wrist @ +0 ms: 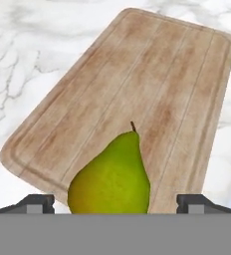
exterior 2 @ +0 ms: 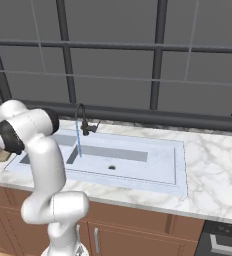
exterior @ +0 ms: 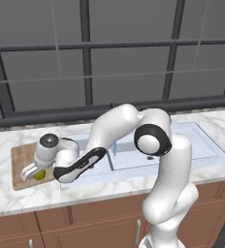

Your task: Pick the pear from the sink and place it on the cutting board to airdry. Then turn off the sink faucet.

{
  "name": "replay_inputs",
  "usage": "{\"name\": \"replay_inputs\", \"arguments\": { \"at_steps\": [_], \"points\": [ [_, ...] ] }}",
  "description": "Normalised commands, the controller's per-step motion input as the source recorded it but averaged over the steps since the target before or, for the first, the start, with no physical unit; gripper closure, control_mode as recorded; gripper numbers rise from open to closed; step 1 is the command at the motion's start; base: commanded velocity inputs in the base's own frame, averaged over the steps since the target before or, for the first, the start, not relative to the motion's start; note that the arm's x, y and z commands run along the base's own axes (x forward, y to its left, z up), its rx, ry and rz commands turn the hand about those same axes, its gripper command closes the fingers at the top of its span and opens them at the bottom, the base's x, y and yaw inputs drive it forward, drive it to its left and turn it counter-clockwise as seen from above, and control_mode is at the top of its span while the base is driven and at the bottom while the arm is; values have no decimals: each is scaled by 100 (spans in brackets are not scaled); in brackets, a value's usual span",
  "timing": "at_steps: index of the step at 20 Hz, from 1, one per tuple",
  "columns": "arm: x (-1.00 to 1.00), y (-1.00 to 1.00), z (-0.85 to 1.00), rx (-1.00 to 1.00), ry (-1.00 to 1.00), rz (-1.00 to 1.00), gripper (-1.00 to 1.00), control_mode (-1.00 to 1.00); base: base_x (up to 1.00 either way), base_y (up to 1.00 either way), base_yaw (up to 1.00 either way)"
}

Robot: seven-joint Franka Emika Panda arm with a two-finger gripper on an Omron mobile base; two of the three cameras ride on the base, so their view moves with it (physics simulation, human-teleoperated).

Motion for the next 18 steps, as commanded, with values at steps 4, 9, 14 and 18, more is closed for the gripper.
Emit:
{"name": "replay_inputs", "arguments": {
  "at_steps": [4, 9, 14, 18],
  "points": [
    [-9, -22, 41, 0, -6, 0, -100, -100, 0, 0, 0],
    [-16, -15, 68, 5, -4, 0, -100, -100, 0, 0, 0],
    [-28, -26, 65, 6, -2, 0, -100, -100, 0, 0, 0],
    [-37, -37, 57, 7, -1, -3, -100, -100, 0, 0, 0]
  ]
}}
